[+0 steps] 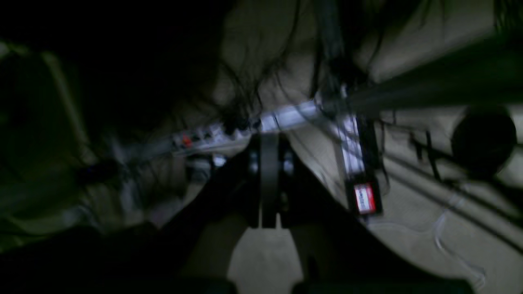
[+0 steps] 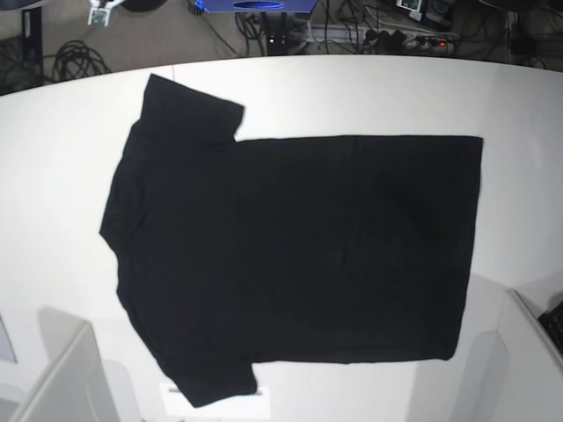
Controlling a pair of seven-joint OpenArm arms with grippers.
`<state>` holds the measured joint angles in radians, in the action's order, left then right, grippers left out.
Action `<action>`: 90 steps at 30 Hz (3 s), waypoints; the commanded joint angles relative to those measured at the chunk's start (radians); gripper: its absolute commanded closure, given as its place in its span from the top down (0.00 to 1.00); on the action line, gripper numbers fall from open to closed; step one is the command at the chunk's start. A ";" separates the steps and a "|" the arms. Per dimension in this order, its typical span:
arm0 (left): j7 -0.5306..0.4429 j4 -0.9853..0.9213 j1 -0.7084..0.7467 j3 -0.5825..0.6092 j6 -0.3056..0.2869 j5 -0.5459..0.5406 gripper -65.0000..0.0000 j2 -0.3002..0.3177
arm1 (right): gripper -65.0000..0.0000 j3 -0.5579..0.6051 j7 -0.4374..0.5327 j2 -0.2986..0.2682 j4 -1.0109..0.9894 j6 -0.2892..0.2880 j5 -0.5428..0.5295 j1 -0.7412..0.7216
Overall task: Fold the T-shirt properly
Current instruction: 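Move both grippers down toward the collar edge of the black shirt, then grasp the shirt's collar-edge corners with the left and right grippers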
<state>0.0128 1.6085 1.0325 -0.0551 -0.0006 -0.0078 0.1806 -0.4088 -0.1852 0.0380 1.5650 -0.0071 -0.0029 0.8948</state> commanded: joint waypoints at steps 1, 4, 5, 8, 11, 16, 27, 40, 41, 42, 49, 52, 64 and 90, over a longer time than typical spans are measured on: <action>-0.010 0.042 0.036 -0.025 0.007 -0.001 0.00 0.009 | 0.00 -0.025 0.008 -0.005 0.044 0.012 -0.001 0.014; -0.010 0.148 0.079 -0.076 0.007 -0.001 0.00 0.010 | 0.00 -0.057 0.002 0.004 0.151 0.012 -0.050 0.014; -0.010 0.186 0.091 -0.099 0.007 -0.001 0.00 0.009 | 0.00 -0.065 0.002 0.006 0.186 0.012 -0.093 0.014; -0.010 0.275 0.107 -0.144 0.007 -0.002 0.00 0.007 | 0.00 -0.068 0.002 0.003 0.285 0.012 -0.223 0.014; -0.010 0.318 0.098 -0.185 0.007 -0.051 0.00 0.007 | 0.00 -0.065 -0.001 0.001 0.369 0.011 -0.342 -0.012; -0.009 0.319 0.047 -0.277 0.006 -0.258 0.00 0.007 | 0.00 -0.017 -0.152 0.000 0.449 0.008 -0.368 -0.101; -0.009 0.284 -0.056 -0.441 0.006 -0.435 0.39 0.010 | 0.55 -0.054 -0.392 0.033 0.444 -0.253 -0.584 -0.240; 0.006 0.174 -0.136 -0.455 -0.098 -0.571 0.66 0.009 | 0.55 -0.134 -0.541 0.036 0.286 -0.256 -0.518 -0.374; 0.042 0.169 -0.146 -0.463 -0.098 -0.573 0.66 0.009 | 0.55 -0.132 -0.541 0.036 0.274 -0.258 -0.518 -0.377; 0.085 0.168 -0.166 -0.463 -0.098 -0.573 0.66 0.009 | 0.55 -0.132 -0.541 0.036 0.263 -0.258 -0.518 -0.378; 0.284 0.169 -0.295 -0.490 -0.100 -0.573 0.66 0.004 | 0.55 -0.060 -0.543 0.029 0.228 -0.261 -0.517 -0.366; 0.326 0.169 -0.334 -0.490 -0.100 -0.574 0.66 0.004 | 0.55 -0.040 -0.541 0.029 0.222 -0.261 -0.517 -0.362; 0.439 0.026 -0.498 -0.492 -0.100 -0.574 0.66 0.003 | 0.00 -0.032 -0.543 0.001 0.151 -0.262 -0.523 -0.372; 0.576 -0.055 -0.702 -0.464 -0.100 -0.568 0.63 -0.042 | 0.00 -0.032 -0.543 -0.014 0.153 -0.262 -0.523 -0.380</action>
<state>0.5430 1.5517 0.3241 -0.5209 -0.1051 -0.5739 0.1387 -0.4389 -0.6865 0.0303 1.7191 -0.2813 -0.5621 0.5026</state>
